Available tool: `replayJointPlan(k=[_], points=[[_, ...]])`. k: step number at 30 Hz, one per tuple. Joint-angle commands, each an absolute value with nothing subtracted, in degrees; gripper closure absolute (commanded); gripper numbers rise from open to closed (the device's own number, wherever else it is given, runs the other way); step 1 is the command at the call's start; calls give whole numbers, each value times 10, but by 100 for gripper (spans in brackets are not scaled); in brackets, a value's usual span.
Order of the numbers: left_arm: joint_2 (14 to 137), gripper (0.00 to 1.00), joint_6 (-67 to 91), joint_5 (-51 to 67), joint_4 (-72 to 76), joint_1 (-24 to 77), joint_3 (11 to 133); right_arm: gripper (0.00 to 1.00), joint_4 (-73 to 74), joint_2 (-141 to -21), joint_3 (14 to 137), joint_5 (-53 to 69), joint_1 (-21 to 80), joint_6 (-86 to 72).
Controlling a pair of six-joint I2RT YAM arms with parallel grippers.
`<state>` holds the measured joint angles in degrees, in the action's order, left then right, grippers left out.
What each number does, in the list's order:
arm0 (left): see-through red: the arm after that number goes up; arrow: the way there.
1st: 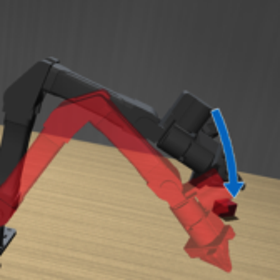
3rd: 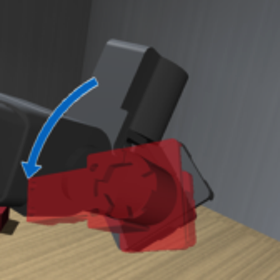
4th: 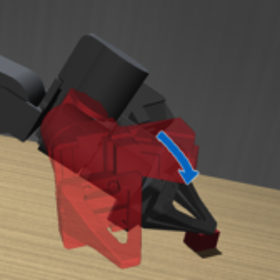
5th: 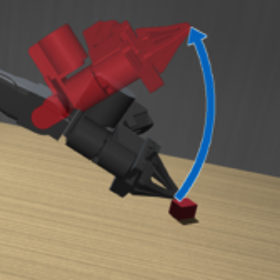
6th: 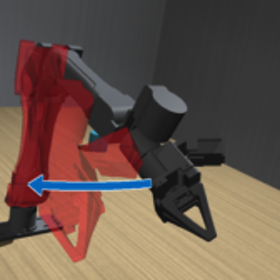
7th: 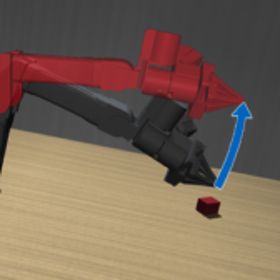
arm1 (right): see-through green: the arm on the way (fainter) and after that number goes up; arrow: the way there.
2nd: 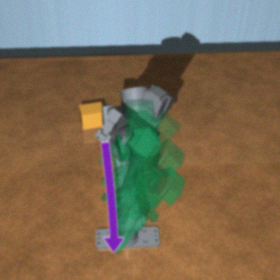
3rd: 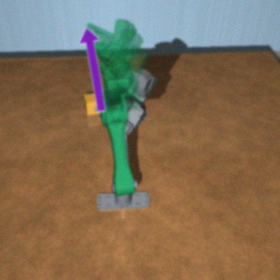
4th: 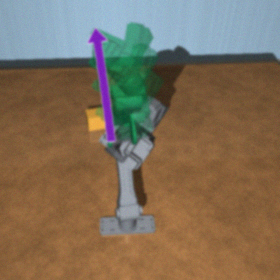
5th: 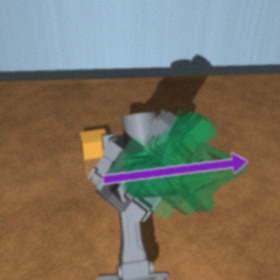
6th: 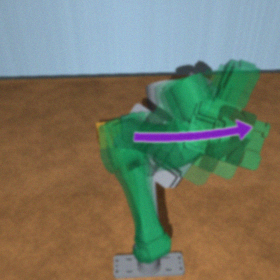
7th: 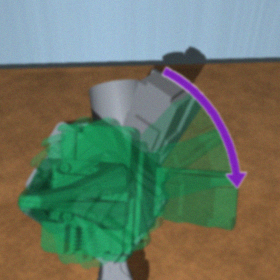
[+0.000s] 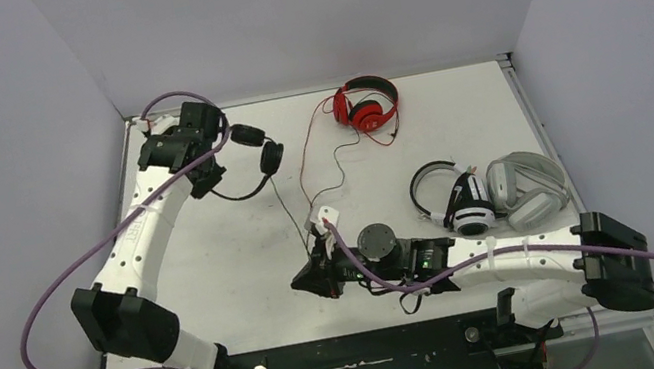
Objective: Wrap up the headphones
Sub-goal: Wrap the headphones cable around the headphones.
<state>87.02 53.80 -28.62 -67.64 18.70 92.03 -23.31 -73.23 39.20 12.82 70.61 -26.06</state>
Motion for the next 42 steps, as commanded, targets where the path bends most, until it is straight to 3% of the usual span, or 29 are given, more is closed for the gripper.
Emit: replayJointPlan(k=[1,6,15,28,42], points=[[898,100,437,-403,-695,192,953,98,-32,-703,514,75,711,-184],[928,100,384,-458,-711,234,949,97,120,-704,625,5,706,-119],[978,100,358,-504,-730,361,943,95,170,-695,677,17,610,-89],[904,100,271,-282,-599,437,865,97,114,-651,610,26,526,-102],[863,100,248,-213,-584,520,823,97,106,-643,579,126,346,-126]])
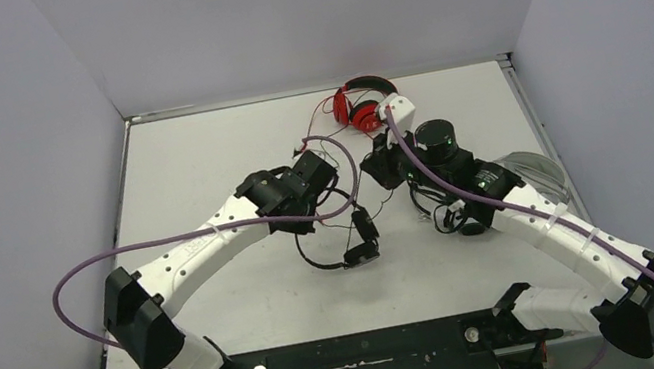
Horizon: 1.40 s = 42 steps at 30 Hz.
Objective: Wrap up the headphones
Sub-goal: Wrap the headphones cable around the headphones.
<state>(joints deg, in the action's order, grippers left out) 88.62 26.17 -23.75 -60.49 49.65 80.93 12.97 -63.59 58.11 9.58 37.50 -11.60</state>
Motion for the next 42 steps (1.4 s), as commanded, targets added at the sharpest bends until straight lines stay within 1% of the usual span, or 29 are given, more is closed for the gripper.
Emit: replayJointPlan(k=[1,6,9,12,18,22,24,27,29,31,36,42], points=[[861,100,249,-207,-587,521,828,97,104,-648,573,134,335,-131],[829,100,245,-152,-583,520,845,94,49,-651,516,200,287,-153],[817,100,248,-101,-579,520,853,91,-18,-625,463,222,284,-166],[808,100,261,-55,-581,519,865,91,-67,-609,425,227,284,-170],[780,100,305,67,-544,514,875,90,-145,-600,374,273,283,-172],[769,100,346,99,-538,509,897,89,-254,-584,319,306,283,-208],[761,100,368,128,-522,500,898,89,-325,-573,283,303,283,-242],[745,100,401,177,-486,488,893,86,-454,-567,224,318,287,-296],[737,100,414,196,-470,483,890,84,-513,-571,197,323,294,-310],[734,100,428,205,-459,482,889,82,-540,-579,186,322,304,-308],[733,100,459,251,-419,481,890,81,-551,-601,189,292,339,-254],[749,100,477,252,-440,479,942,75,-597,-658,217,279,365,-226]])
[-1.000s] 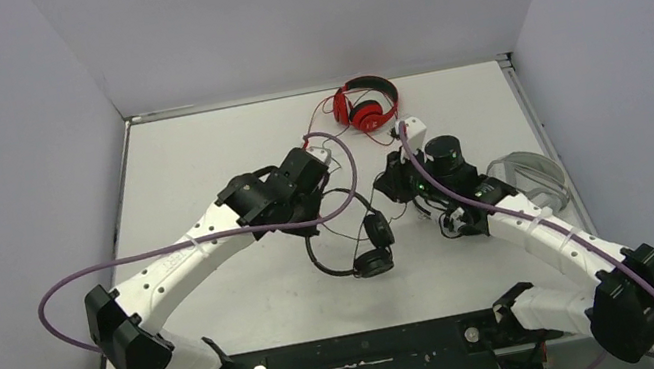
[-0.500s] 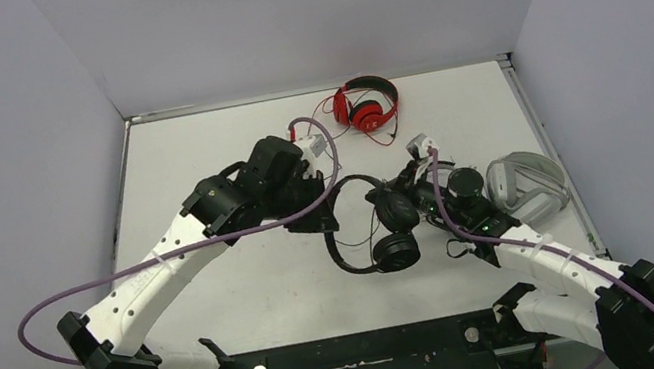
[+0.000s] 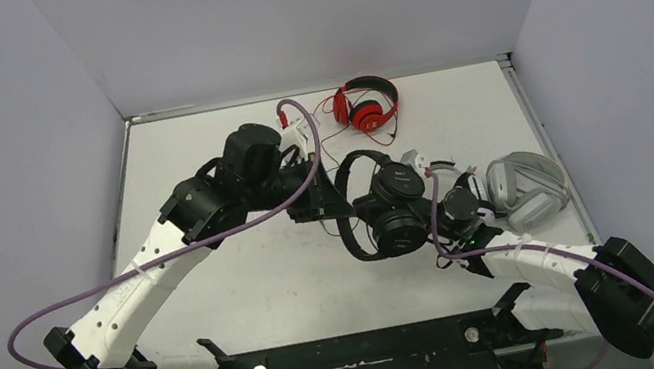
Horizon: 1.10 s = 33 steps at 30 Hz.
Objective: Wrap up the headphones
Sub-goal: Wrap the headphones cable around the headphones.
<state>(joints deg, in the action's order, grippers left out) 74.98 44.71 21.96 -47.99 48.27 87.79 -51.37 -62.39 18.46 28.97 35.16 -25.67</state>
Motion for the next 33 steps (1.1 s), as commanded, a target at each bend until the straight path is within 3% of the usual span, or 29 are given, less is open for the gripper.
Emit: replayJointPlan(k=[1,6,13,18,24,28,33], points=[[751,100,482,249,-445,479,950,75,-607,-669,223,281,369,-224],[759,100,503,226,-485,462,985,76,-643,-727,250,289,389,-223],[756,100,518,260,-507,365,993,98,-690,-774,235,290,431,-242],[781,100,491,243,-565,301,1033,98,-698,-768,209,285,490,-259],[821,100,457,90,-652,258,1084,97,-642,-725,206,282,584,-251],[820,100,452,8,-651,251,1049,95,-606,-687,215,294,614,-261],[797,100,450,18,-595,250,983,92,-598,-670,237,316,619,-298]])
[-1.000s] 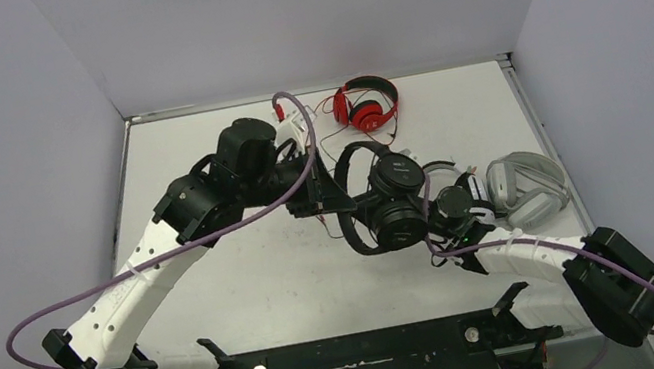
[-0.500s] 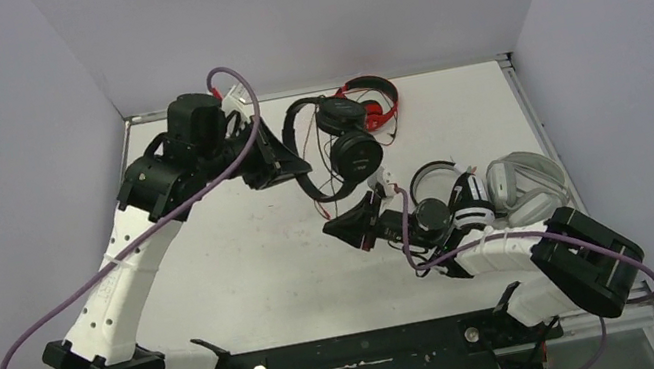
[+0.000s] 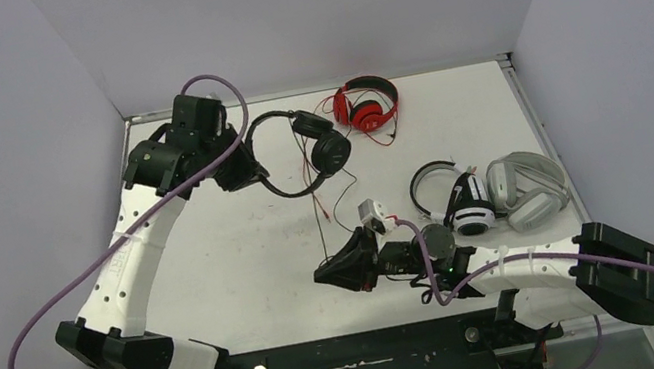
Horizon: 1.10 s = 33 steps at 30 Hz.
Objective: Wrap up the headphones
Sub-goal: Wrap the headphones cable around the headphones.
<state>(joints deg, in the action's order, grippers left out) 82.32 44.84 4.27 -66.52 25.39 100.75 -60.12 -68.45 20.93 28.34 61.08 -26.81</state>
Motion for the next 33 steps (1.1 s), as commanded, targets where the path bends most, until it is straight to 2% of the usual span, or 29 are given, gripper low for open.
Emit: replayJointPlan(k=[1,7,10,13,21,27,33], points=[[795,100,450,19,-593,250,980,92,-602,-672,242,319,621,-302],[788,100,445,-54,-608,250,974,83,-648,-700,270,340,622,-352],[782,100,438,-104,-596,251,946,75,-675,-713,283,337,625,-380],[781,100,439,-124,-578,250,911,72,-686,-726,296,318,626,-403],[777,100,445,-151,-523,245,841,71,-688,-739,330,273,627,-426],[770,100,431,-195,-494,245,798,72,-578,-692,365,185,625,-392],[748,100,411,-239,-483,245,759,72,-512,-668,393,150,620,-368]])
